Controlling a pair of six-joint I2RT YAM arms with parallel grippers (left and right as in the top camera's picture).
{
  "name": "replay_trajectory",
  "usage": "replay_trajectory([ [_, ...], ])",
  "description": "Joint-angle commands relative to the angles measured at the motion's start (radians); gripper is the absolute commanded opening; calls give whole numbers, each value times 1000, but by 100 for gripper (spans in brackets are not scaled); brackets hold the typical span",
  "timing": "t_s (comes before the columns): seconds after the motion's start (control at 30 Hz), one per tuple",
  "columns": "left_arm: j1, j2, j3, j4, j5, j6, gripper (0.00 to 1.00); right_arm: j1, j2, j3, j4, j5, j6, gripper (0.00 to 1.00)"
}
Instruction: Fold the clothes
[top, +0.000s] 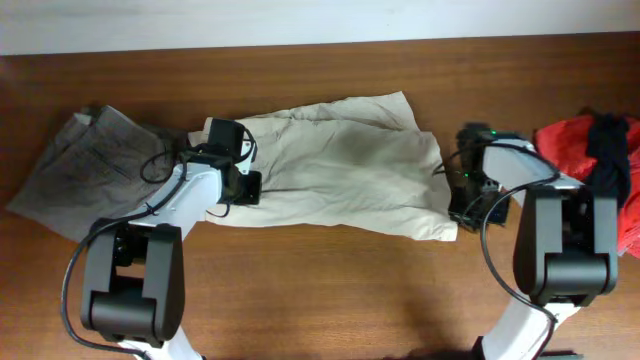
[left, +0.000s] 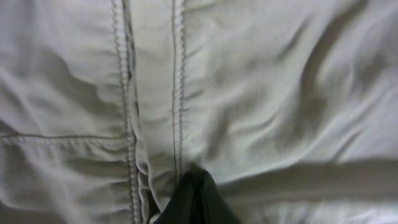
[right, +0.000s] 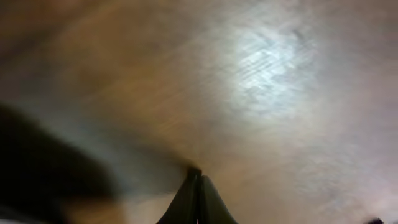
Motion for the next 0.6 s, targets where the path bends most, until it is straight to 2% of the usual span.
replay_trajectory([
  [0.0, -33, 8, 27, -61, -5, -5, 6, 5, -37, -8, -13, 37, 10, 4],
  [0.1, -75, -55, 63, -91, -48, -6, 6, 5, -145, -6, -18, 3, 4, 4],
  [0.13, -82, -82, 69, -90, -68, -6, 9, 5, -188, -3, -5, -40, -24, 4],
  [0.27, -74, -168, 75, -24, -83, -6, 21, 5, -341, -1, 145, -438, -232, 4],
  [0.37, -57, -182, 75, 63, -83, -6, 24, 12, -387, -1, 279, -645, -246, 4],
  [0.57, -38, -118, 75, 218, -74, 88, 24, 87, -317, -2, 505, -671, -199, 4],
])
